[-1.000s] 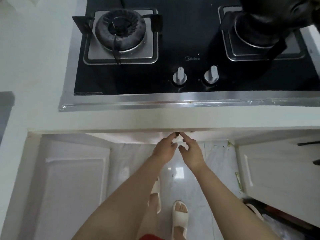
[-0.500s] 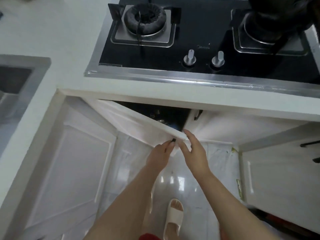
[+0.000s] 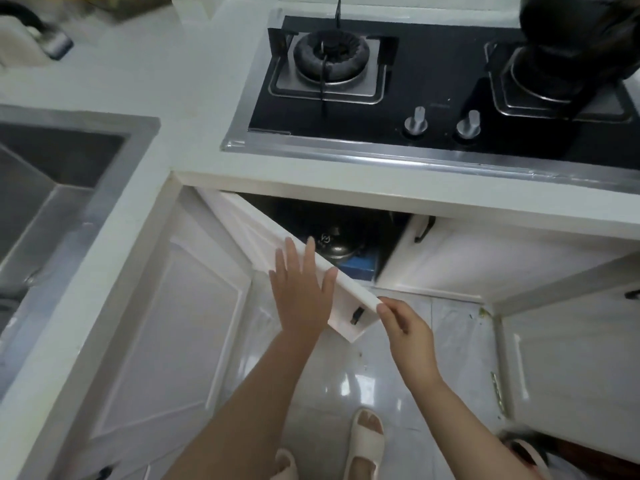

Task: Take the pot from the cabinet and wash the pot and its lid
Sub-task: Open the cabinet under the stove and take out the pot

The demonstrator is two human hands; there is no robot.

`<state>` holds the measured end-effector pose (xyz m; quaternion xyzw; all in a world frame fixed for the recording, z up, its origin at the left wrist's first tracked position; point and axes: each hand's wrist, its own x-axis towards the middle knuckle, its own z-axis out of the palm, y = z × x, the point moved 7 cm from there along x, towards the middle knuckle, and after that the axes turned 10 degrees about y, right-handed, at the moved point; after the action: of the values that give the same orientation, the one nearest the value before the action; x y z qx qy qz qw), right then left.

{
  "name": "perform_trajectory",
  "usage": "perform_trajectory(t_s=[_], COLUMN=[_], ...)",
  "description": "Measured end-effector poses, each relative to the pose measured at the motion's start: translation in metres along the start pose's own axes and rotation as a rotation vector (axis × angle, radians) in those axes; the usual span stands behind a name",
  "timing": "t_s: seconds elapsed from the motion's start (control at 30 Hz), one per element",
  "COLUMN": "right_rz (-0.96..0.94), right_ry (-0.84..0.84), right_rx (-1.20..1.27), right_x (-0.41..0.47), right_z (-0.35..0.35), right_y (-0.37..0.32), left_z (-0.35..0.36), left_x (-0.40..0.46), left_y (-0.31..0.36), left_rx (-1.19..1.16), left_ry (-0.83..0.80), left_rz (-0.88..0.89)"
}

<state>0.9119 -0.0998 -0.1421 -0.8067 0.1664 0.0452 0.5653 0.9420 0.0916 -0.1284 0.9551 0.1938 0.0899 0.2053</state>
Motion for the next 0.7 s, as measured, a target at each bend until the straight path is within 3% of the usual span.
perform_trajectory(t_s=[0.1, 0.3, 0.7], right_rz=[0.021, 0.100, 0.240], right_ry=[-0.010, -0.097, -0.466], right_rx=[0.042, 0.186, 0.263], right_x=[-0.030, -0.092, -0.190], right_z=[0.012, 0.051, 0.191], right_y=[0.008, 0.018, 0.010], left_z=[-0.005, -0.033, -0.106], left_x=[-0.004, -0.019, -0.032], left_y=[-0.017, -0.056, -0.151], left_rx=[0.137, 0.150, 0.389], left_ry=[-0.105, -0.135, -0.139], left_rz=[0.126, 0.196, 0.447])
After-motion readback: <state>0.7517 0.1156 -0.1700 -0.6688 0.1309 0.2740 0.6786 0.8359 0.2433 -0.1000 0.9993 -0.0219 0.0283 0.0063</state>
